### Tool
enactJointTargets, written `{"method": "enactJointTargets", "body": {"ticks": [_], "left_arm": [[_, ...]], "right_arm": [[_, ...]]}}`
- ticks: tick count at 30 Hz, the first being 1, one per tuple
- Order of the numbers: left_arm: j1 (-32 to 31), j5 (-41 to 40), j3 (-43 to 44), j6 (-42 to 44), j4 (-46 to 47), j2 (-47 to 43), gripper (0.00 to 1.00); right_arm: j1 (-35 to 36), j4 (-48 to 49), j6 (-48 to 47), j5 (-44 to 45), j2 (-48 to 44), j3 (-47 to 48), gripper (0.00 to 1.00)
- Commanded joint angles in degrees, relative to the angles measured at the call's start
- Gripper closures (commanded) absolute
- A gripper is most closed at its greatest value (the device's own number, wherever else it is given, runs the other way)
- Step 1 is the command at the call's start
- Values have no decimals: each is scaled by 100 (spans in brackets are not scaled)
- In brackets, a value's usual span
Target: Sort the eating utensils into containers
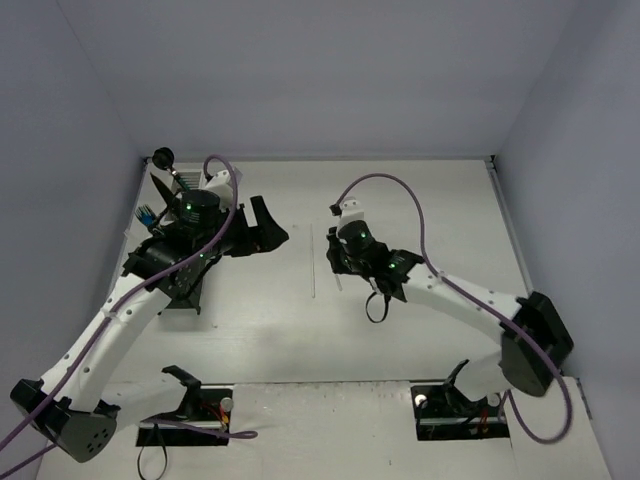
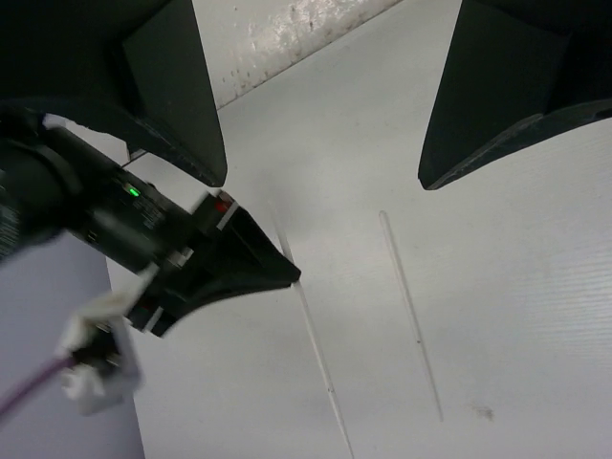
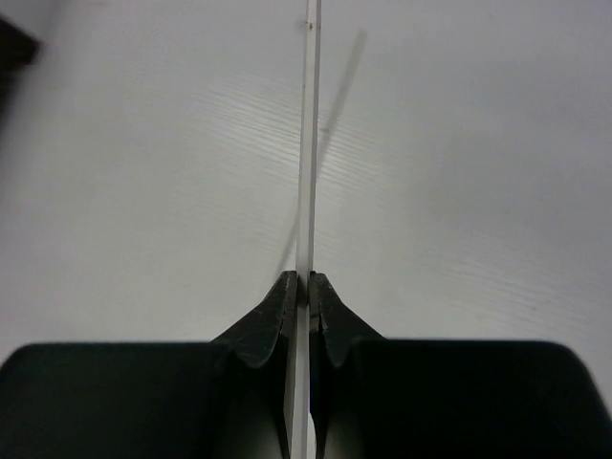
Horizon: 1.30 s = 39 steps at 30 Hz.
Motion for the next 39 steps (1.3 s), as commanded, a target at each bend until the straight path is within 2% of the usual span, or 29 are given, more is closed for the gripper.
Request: {"method": "enactJointTargets", "body": {"ticks": [1,7,12,16,18,19,23,24,27,29,30,32,36,39], "left_arm": [[-300,-198,276,-311,1046,205,20],[-657,-586,451,-361,1354,491,19],[-837,-772,430,-419,1551,597,20],[-904,-991,361,-443,1697,636,28],[-904,-1035,330,-474,1703,666,37],[-907,-1056,314,-487,1705,676,45],[-941,-1271,179,-551,1735,552,87],[-948,-1316,111,-563,1766,476,98],[-948,-1662,-43,-510,1769,268,100],[-945,-1942,-84,-420,1646,96,100],[-940,-2115,-84,-351,1565,9,100],[-915,-2581,-64,-158,1339,-170,100],[-562,-3316,-60,351,850,-560,100],[454,-3478,-121,730,594,-910,100]], "right_arm": [[290,780,-766,-1056,-1227,-149,100],[579,1110,-907,-1642,-1715,-108,100],[698,1253,-916,-1862,-1769,-47,100],[782,1351,-878,-1904,-1778,-67,100],[794,1418,-859,-1928,-1784,-79,100],[799,1442,-851,-1936,-1787,-82,100],[811,1474,-841,-1917,-1753,-91,99],[817,1480,-828,-1898,-1735,-91,95],[817,1489,-812,-1892,-1644,-99,70],[817,1489,-793,-1837,-1610,-82,47],[817,1489,-793,-1797,-1587,-82,39],[808,1480,-772,-1634,-1571,-106,30],[797,1466,-741,-1308,-1590,-207,20],[786,1387,-673,-881,-1579,-325,18]]}}
